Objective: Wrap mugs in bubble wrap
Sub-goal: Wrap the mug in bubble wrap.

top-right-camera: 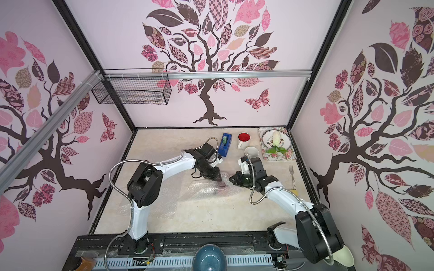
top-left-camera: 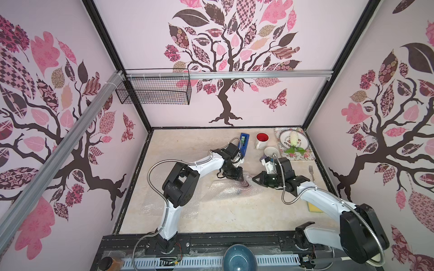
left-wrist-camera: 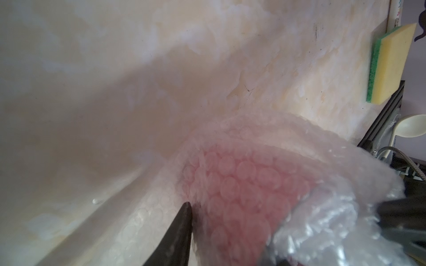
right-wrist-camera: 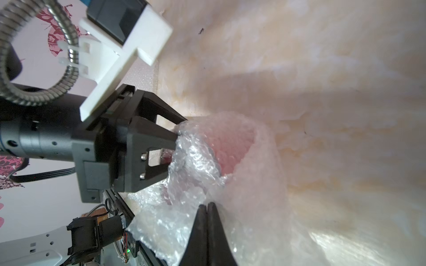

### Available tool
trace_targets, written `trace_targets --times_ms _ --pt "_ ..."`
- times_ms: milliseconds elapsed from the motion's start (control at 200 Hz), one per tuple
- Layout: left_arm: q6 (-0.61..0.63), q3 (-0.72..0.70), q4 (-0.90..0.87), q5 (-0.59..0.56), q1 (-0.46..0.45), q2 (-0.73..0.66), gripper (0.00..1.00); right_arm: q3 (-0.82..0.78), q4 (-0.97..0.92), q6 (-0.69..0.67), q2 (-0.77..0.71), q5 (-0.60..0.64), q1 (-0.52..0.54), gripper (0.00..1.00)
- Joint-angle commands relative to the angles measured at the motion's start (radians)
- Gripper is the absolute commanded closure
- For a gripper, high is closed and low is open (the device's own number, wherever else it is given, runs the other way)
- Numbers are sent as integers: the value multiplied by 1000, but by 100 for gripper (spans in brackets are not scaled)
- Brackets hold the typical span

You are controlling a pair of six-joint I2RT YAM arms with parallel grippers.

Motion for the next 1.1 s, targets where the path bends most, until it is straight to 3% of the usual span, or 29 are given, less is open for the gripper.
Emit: trace_targets --times_ms 0,465,755,1095 --pt "-24 23 75 60 1 -39 64 36 -44 -25 43 37 15 100" --pt "-129 -43 199 111 35 -116 63 108 -52 -12 136 68 39 100" --pt "-180 -128 271 149 52 -193 58 128 -60 14 168 103 46 100" --pt "-91 -172 158 124 35 -195 52 143 -60 44 192 105 49 100"
